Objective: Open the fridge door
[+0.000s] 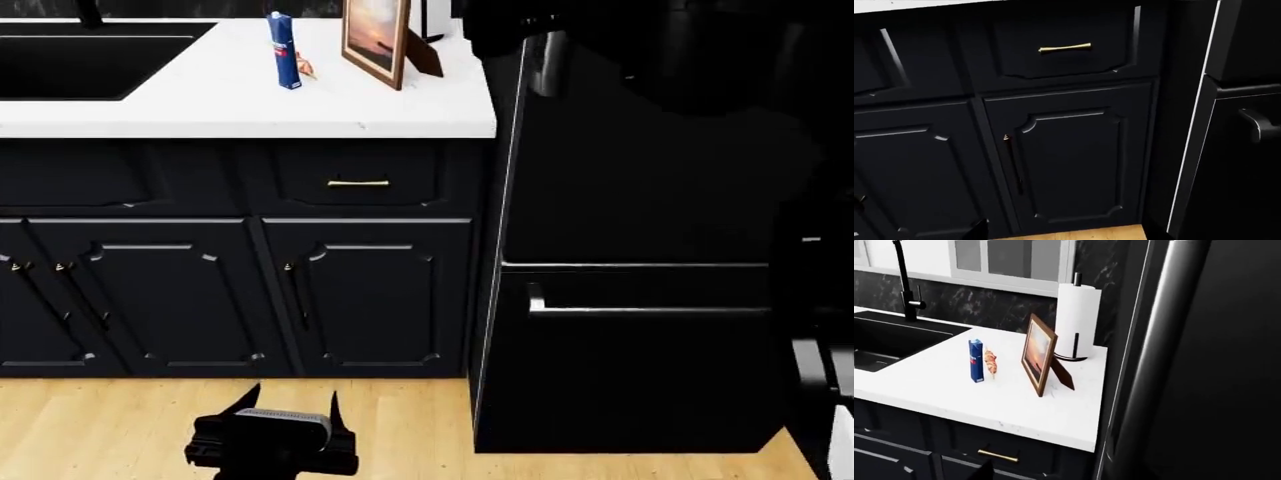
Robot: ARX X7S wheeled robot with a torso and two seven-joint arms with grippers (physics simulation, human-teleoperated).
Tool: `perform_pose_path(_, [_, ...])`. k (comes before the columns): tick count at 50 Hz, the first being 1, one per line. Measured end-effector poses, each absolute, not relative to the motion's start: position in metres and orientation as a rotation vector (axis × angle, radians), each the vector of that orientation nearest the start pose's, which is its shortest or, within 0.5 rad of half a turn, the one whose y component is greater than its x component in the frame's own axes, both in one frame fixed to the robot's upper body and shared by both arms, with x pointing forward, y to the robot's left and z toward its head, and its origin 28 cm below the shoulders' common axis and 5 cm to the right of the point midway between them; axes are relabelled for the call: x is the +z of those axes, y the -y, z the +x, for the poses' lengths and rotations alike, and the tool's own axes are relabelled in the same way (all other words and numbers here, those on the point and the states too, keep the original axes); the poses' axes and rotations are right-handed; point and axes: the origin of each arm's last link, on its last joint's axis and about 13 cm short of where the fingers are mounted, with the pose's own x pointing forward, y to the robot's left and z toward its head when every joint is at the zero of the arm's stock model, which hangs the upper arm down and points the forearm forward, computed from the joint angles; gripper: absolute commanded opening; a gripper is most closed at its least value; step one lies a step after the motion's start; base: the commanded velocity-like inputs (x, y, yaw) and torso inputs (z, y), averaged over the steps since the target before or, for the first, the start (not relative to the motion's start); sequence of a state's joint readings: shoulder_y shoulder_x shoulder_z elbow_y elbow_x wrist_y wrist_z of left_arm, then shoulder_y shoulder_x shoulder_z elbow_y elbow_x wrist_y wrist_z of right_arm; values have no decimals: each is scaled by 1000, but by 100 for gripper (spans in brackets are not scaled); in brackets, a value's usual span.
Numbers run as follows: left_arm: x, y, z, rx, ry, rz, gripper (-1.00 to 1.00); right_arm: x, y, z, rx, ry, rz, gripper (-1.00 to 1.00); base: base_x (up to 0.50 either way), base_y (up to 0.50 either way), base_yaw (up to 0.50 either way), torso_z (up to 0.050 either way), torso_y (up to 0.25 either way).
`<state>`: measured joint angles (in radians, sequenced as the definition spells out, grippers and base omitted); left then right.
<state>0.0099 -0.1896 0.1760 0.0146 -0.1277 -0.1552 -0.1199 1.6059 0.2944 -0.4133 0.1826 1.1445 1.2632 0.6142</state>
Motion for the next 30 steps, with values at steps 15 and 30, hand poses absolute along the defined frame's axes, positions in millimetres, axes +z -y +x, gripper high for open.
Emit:
perform_pose_path(15, [-2,-219,199,-55,-185,95,100,374,79,355,135,-107,-78,100,0,0,0,0,0])
perform_pose_path(30, [-4,-223,201,-41,-186,99,100,358,84,397,68,-147,-60,100,0,0,0,0,0])
